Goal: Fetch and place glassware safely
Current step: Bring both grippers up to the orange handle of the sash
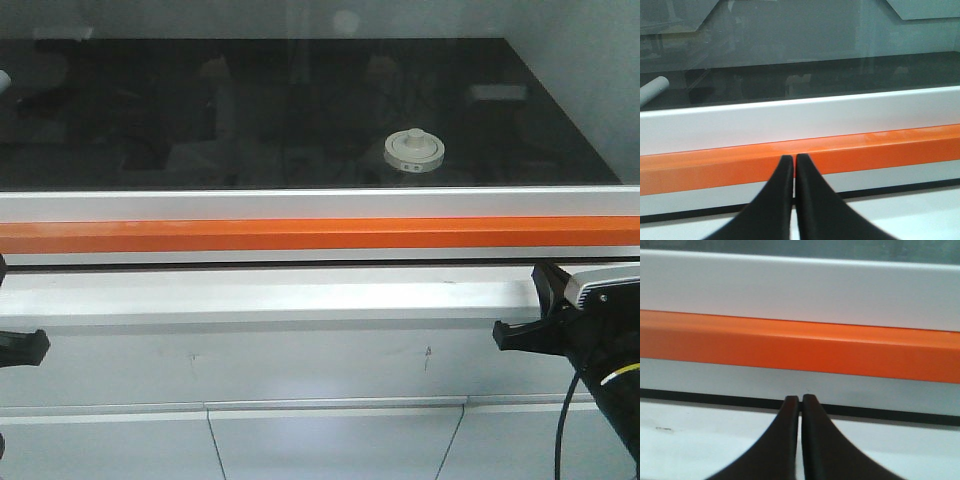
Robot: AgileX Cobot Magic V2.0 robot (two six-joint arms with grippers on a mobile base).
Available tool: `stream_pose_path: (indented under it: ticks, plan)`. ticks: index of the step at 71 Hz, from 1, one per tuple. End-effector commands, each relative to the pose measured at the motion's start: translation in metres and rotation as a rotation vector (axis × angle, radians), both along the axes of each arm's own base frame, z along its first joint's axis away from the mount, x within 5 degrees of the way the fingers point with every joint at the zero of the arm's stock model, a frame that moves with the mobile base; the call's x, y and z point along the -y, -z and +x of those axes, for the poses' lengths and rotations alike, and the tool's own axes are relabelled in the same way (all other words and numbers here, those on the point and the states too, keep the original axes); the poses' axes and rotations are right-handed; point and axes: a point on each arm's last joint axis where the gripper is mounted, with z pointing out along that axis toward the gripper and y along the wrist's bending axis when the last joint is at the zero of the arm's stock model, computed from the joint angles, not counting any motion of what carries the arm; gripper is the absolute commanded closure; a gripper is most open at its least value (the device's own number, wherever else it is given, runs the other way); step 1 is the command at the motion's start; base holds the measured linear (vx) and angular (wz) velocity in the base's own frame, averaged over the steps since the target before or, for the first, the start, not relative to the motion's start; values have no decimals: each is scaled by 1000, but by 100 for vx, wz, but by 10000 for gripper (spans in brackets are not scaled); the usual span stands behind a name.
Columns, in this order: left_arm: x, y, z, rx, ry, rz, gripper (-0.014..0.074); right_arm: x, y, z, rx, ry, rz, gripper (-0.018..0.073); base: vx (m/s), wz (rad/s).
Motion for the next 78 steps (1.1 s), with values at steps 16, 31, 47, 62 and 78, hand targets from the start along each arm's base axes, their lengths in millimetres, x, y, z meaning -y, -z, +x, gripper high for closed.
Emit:
stream_pose_path:
  ticks: [16,31,47,62,78]
  plan:
    - [-1,-16,3,117,-6,-24,603,-2,-14,18,153,7,7,563,0,0]
    - [-1,-16,3,117,-6,-24,603,-1,-14,29,165,30,15,563,0,0]
    - [-1,-16,3,117,-6,-24,603,-2,-17,34,201,28,18,563,0,0]
    - [-1,-16,3,117,-6,-24,603,-2,-21,33,239,29,22,563,0,0]
    - [-1,-16,3,117,-6,-24,603,-2,-22,33,246,28,23,563,0,0]
